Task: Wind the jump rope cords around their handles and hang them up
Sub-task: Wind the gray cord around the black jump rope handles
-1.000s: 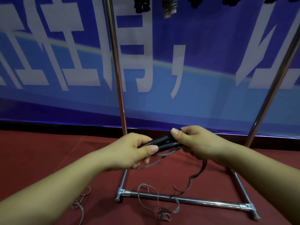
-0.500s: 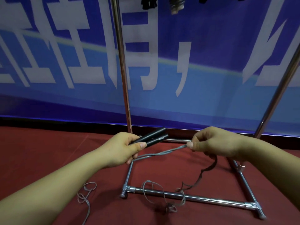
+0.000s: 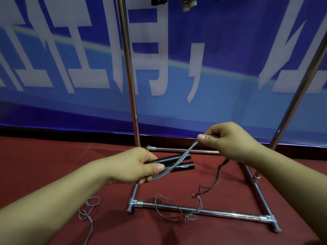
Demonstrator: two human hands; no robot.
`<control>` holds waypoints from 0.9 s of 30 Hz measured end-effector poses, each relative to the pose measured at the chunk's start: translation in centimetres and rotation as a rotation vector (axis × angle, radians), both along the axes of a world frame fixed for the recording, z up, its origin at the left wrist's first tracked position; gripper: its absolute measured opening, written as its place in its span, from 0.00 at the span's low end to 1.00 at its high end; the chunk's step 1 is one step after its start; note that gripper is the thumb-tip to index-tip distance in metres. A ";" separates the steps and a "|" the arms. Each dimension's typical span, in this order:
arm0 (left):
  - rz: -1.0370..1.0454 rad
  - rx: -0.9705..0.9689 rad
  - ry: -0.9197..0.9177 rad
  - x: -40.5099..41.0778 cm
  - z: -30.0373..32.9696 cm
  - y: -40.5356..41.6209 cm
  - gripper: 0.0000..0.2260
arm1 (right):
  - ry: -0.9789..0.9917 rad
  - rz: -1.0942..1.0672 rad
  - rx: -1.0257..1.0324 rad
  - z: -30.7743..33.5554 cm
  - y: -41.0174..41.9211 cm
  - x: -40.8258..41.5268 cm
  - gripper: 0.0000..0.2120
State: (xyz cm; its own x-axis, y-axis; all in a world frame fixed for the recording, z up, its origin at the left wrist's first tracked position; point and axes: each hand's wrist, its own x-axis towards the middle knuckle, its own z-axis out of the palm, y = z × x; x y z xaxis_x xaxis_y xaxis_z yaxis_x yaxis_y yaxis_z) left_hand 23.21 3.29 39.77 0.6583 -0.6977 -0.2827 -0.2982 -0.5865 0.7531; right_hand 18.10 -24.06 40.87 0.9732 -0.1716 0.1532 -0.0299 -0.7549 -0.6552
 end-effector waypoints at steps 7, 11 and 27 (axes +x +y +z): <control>-0.141 -0.014 0.097 -1.5 1.7 -0.4 0.14 | 0.015 -0.044 0.085 -1.0 -1.0 0.2 0.18; -0.118 -0.098 0.074 -1.6 1.8 -0.7 0.13 | 0.008 -0.068 0.167 -1.2 -1.4 0.3 0.17; 0.365 -0.301 -0.061 0.7 0.0 -1.6 0.17 | 0.144 0.062 0.083 -2.0 2.0 0.3 0.17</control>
